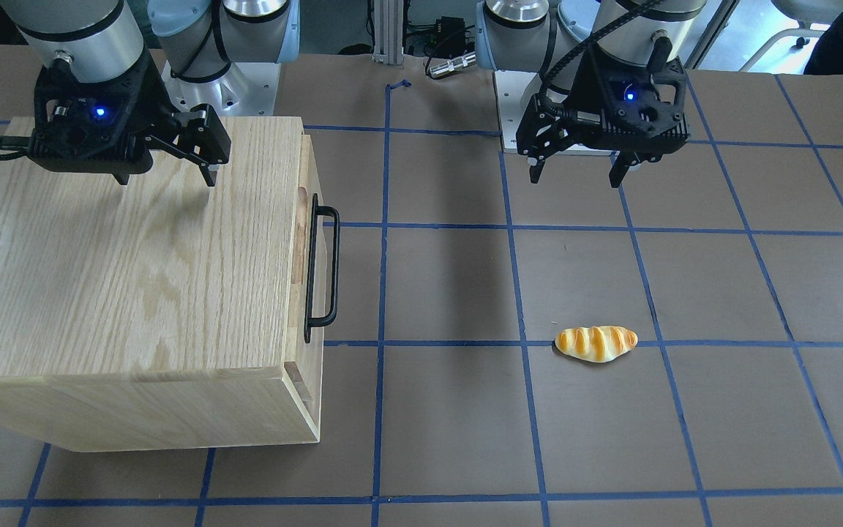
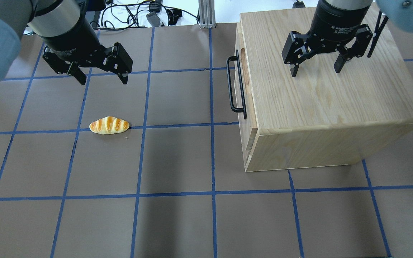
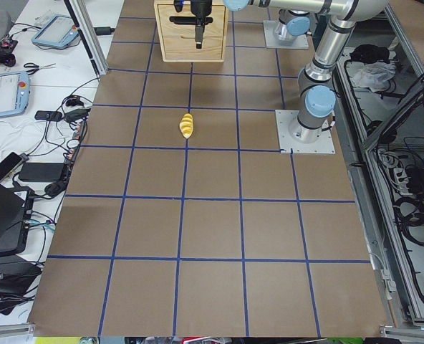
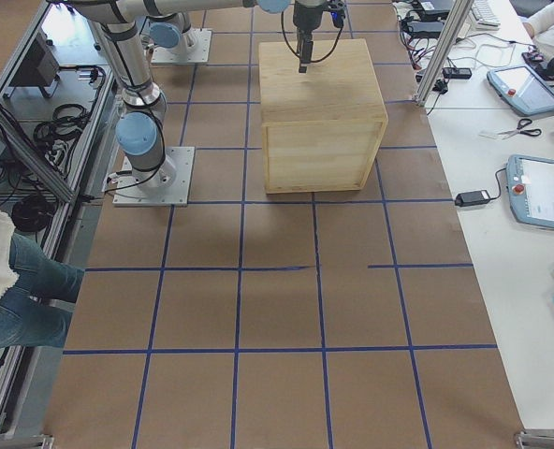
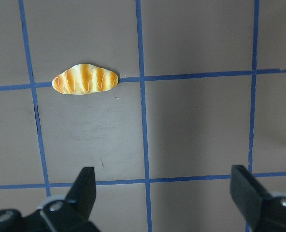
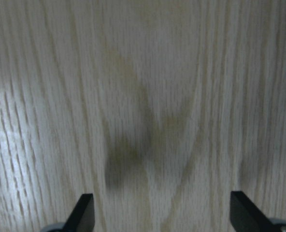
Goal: Open upper drawer
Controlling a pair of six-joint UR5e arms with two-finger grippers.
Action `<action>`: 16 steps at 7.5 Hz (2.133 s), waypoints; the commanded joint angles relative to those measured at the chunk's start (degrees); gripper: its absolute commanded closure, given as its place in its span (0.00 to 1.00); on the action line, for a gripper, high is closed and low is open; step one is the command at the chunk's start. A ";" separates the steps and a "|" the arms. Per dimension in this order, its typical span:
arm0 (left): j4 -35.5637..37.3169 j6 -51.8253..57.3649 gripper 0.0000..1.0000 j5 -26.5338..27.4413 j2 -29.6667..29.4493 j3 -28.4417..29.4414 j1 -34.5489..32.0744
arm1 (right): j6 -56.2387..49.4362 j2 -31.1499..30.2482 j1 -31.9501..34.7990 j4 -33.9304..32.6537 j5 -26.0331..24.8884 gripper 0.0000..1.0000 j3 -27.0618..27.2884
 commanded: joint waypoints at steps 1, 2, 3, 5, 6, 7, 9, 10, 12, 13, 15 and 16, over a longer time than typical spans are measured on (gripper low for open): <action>0.00 -0.09 0.00 -0.13 -0.02 0.00 -0.17 | 0.03 0.00 0.00 0.00 0.00 0.00 0.07; 0.00 -0.09 0.00 -0.13 -0.02 0.00 -0.17 | 0.03 0.00 0.00 0.00 0.00 0.00 -0.02; 0.00 -0.09 0.00 -0.13 0.07 0.00 -0.17 | -0.06 0.00 0.00 0.00 0.00 0.00 -0.02; 0.00 -0.09 0.00 -0.04 0.16 0.00 -0.26 | 0.03 0.00 0.00 0.00 0.00 0.00 -0.02; 0.00 -0.09 0.00 -0.04 0.16 0.00 -0.26 | 0.03 0.00 0.00 0.00 0.00 0.00 0.07; 0.00 -0.17 0.00 0.05 0.16 0.00 -0.35 | 0.03 0.00 0.00 0.00 0.00 0.00 -0.02; 0.00 -0.53 0.00 -0.04 0.16 -0.61 -0.61 | -0.06 0.00 0.00 0.00 0.00 0.00 -0.02; 0.00 -0.53 0.00 -0.04 0.16 -0.88 -0.61 | 0.03 0.00 0.00 0.00 0.00 0.00 -0.02; 0.18 -1.05 0.00 -0.13 -0.10 -0.36 -0.70 | 0.03 0.00 0.00 0.00 0.00 0.00 0.07; 0.53 -1.32 0.00 -1.26 -1.15 0.34 -0.70 | -0.06 0.00 0.00 0.00 0.00 0.00 -0.02; 3.14 -2.11 0.00 -3.02 -4.13 -0.09 -1.66 | 0.03 0.00 0.00 0.00 0.00 0.00 -0.02; 7.95 -3.76 0.00 -6.51 -6.15 0.00 -4.10 | 0.03 0.00 0.00 0.00 0.00 0.00 -0.02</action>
